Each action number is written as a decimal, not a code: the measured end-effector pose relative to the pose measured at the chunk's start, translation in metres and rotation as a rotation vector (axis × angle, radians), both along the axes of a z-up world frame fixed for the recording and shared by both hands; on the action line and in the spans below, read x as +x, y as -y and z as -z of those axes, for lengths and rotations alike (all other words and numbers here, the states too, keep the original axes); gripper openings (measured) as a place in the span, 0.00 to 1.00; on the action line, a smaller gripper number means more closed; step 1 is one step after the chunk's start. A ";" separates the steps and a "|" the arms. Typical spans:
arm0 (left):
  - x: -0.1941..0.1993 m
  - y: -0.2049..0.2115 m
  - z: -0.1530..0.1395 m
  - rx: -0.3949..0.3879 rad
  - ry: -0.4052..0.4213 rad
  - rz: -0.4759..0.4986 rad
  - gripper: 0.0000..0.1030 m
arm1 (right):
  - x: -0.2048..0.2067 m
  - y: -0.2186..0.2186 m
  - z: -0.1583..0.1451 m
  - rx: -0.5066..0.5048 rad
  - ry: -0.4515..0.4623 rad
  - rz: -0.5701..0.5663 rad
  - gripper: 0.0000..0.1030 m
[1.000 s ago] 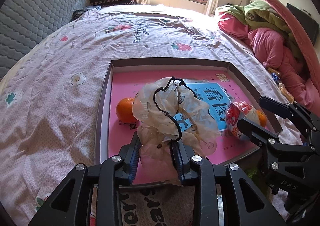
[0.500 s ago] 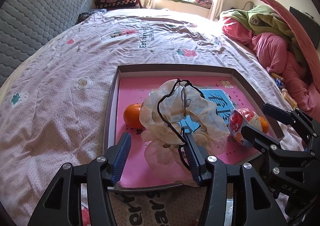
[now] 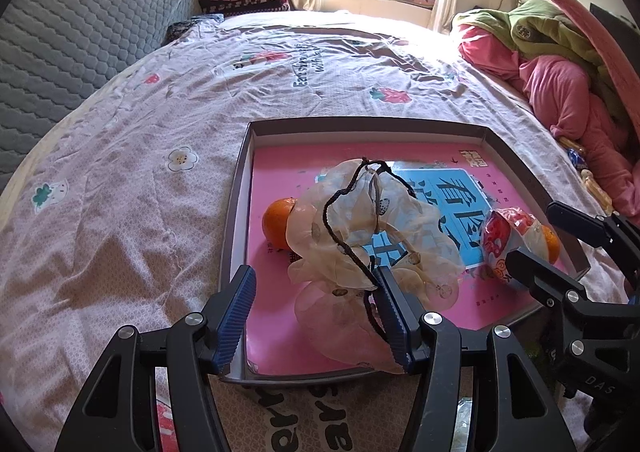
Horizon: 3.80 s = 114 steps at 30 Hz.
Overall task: Organize objects
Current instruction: 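Withdraw both open tools from the tray toward the items on the bed, then move the right tool toward the blue snack packet while the left tool approaches the wrapped ball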
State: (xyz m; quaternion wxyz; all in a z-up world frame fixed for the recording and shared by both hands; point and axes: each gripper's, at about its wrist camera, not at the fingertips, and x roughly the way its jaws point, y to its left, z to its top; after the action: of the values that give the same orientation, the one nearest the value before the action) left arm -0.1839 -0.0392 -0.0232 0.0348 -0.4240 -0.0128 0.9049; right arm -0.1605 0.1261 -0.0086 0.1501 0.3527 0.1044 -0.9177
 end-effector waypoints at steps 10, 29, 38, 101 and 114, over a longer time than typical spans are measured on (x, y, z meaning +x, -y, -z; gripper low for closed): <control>0.020 0.001 0.004 -0.025 0.002 -0.005 0.60 | 0.003 -0.001 -0.006 -0.014 -0.009 -0.003 0.63; 0.023 0.002 -0.016 -0.004 -0.112 -0.019 0.60 | 0.014 -0.006 -0.024 -0.049 -0.048 0.002 0.63; 0.019 -0.002 0.006 -0.032 -0.070 -0.011 0.60 | 0.012 -0.004 -0.018 -0.042 -0.032 0.001 0.63; 0.104 -0.011 -0.081 0.050 -0.192 0.005 0.66 | 0.078 -0.045 -0.062 -0.165 -0.113 0.039 0.77; 0.123 -0.016 -0.078 0.046 -0.178 0.025 0.66 | 0.100 -0.050 -0.054 -0.151 -0.092 0.046 0.77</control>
State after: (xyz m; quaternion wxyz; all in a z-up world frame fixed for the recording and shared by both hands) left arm -0.0609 -0.0232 0.0552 0.0569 -0.3413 -0.0249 0.9379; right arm -0.0604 0.1761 0.0451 0.1505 0.3002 0.0335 -0.9413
